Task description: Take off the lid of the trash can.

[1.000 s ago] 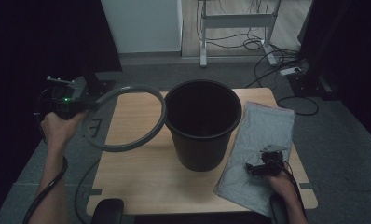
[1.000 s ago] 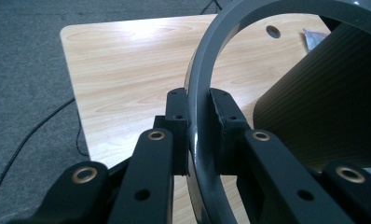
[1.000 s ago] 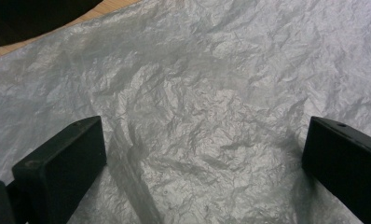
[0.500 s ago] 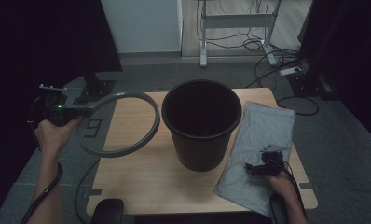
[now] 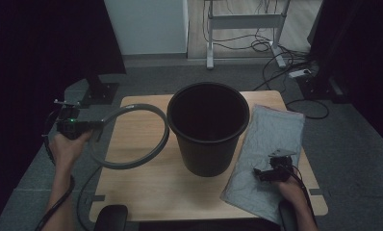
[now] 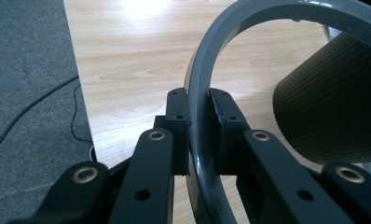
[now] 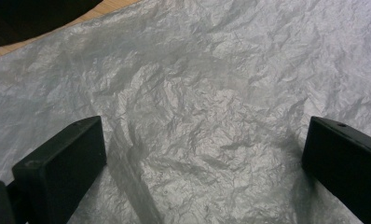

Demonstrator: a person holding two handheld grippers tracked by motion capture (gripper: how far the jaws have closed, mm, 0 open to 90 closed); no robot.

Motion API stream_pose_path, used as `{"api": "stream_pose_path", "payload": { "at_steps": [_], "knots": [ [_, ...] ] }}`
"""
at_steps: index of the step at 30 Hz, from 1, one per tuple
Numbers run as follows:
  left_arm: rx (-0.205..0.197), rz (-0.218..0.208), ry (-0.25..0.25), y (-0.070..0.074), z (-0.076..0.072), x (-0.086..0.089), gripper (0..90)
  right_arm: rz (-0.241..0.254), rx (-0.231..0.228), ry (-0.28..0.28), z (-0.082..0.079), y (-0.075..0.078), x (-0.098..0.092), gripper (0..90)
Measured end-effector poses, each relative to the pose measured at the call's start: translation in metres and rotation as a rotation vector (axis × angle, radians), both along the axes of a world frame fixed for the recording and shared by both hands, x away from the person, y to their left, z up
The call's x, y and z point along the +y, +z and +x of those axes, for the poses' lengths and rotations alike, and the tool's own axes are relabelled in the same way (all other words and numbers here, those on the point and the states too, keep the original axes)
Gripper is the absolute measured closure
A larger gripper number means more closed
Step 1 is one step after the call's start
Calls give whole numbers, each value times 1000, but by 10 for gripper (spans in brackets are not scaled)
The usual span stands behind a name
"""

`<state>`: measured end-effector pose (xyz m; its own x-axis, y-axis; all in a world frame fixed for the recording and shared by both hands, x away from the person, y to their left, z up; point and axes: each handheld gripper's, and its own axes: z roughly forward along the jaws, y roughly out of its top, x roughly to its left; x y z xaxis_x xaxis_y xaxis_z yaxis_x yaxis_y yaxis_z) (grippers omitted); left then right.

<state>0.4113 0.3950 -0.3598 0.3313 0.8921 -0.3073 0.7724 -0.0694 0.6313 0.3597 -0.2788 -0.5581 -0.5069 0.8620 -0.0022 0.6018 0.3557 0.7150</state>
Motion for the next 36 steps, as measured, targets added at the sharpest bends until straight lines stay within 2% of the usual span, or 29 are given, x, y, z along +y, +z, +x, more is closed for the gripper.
{"api": "stream_pose_path", "payload": {
  "at_steps": [7, 26, 36],
  "knots": [
    [5, -14, 1, -22, 1, -4, 796, 0, 0, 0, 0, 0, 0, 0],
    [52, 3, 22, -84, 7, -15, 797, 0, 0, 0, 0, 0, 0, 0],
    [54, 23, 44, -110, 8, -18, 797, 0, 0, 0, 0, 0, 0, 0]
  ]
}}
